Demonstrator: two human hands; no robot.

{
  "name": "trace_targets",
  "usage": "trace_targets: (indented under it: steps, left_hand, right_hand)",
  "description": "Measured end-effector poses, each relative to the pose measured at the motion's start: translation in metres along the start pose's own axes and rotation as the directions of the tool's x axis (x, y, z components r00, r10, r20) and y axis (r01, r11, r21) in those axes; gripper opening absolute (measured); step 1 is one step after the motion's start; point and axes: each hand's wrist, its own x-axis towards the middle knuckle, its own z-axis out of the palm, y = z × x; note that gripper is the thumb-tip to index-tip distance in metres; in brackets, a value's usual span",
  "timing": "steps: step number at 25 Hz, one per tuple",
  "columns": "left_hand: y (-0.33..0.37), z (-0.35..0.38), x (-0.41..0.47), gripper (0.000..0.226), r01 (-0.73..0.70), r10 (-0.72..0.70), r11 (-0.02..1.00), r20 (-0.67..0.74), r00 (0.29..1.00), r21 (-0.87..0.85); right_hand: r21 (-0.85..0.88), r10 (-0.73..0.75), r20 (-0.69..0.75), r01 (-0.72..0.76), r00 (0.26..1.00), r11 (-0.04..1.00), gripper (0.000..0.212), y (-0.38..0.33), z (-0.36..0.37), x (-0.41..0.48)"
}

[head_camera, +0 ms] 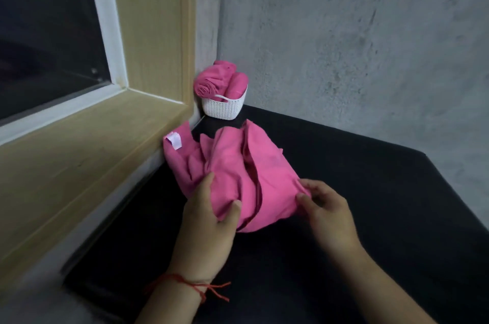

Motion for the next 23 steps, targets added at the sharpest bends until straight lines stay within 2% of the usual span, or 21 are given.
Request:
trace_targets:
  steps: [2, 4, 8, 10, 12, 15, 17, 18, 20, 21, 22, 23]
  left_hand:
    - [0.001, 0.02, -0.006, 0.067, -0.147, 0.153, 0.97, -0.018, 0.988, 0.192]
    - [0.01, 0.04, -0.014, 0.063, -0.324, 0.33, 0.862, 0.054, 0.942, 0.39]
    - [0.032, 0.076, -0.04, 0.057, -0.599, 0.494, 0.715, 0.346, 0.797, 0.36]
    - [0.036, 0.088, -0.048, 0.055, -0.685, 0.545, 0.656, 0.429, 0.721, 0.317]
    - [0.04, 0.091, -0.051, 0.053, -0.723, 0.567, 0.643, 0.477, 0.672, 0.254]
    - [0.046, 0.09, -0.057, 0.044, -0.754, 0.554, 0.64, 0.591, 0.587, 0.149]
    - [0.052, 0.086, -0.062, 0.035, -0.75, 0.502, 0.651, 0.676, 0.54, 0.116]
    - [0.054, 0.082, -0.065, 0.032, -0.736, 0.465, 0.668, 0.71, 0.528, 0.109]
    - [0.059, 0.074, -0.068, 0.031, -0.658, 0.39, 0.747, 0.738, 0.55, 0.096]
    - [0.061, 0.069, -0.069, 0.032, -0.6, 0.369, 0.794, 0.709, 0.602, 0.097]
    - [0.063, 0.065, -0.067, 0.033, -0.546, 0.372, 0.832, 0.628, 0.684, 0.102]
    - [0.062, 0.06, -0.064, 0.034, -0.505, 0.386, 0.854, 0.493, 0.78, 0.129]
  right_hand:
    - [0.057, 0.037, -0.06, -0.034, 0.997, 0.998, 0.029, 0.02, -0.022, -0.015]
    - [0.119, 0.098, -0.13, -0.082, 0.987, 0.989, 0.027, 0.033, -0.042, -0.031]
    - [0.198, 0.127, -0.247, -0.078, 0.961, 0.977, 0.03, 0.041, -0.071, -0.063]
    - [0.233, 0.089, -0.289, -0.02, 0.953, 0.972, 0.038, 0.036, -0.085, -0.075]
    - [0.204, 0.011, -0.255, 0.043, 0.967, 0.978, 0.055, 0.031, -0.094, -0.081]
    - [0.099, -0.092, -0.206, 0.115, 0.974, 0.989, 0.076, 0.035, -0.104, -0.083]
    - [-0.157, -0.191, -0.279, 0.151, 0.941, 0.976, 0.082, 0.04, -0.111, -0.085]
    - [-0.333, -0.293, -0.285, 0.192, 0.913, 0.923, 0.08, 0.042, -0.115, -0.083]
    - [-0.62, -0.484, -0.122, 0.314, 0.867, 0.719, 0.073, 0.042, -0.118, -0.078]
    - [-0.705, -0.498, 0.009, 0.359, 0.867, 0.612, 0.074, 0.042, -0.117, -0.078]
    - [-0.756, -0.451, 0.132, 0.384, 0.883, 0.53, 0.077, 0.042, -0.115, -0.078]
    - [-0.781, -0.367, 0.23, 0.396, 0.901, 0.483, 0.083, 0.043, -0.112, -0.077]
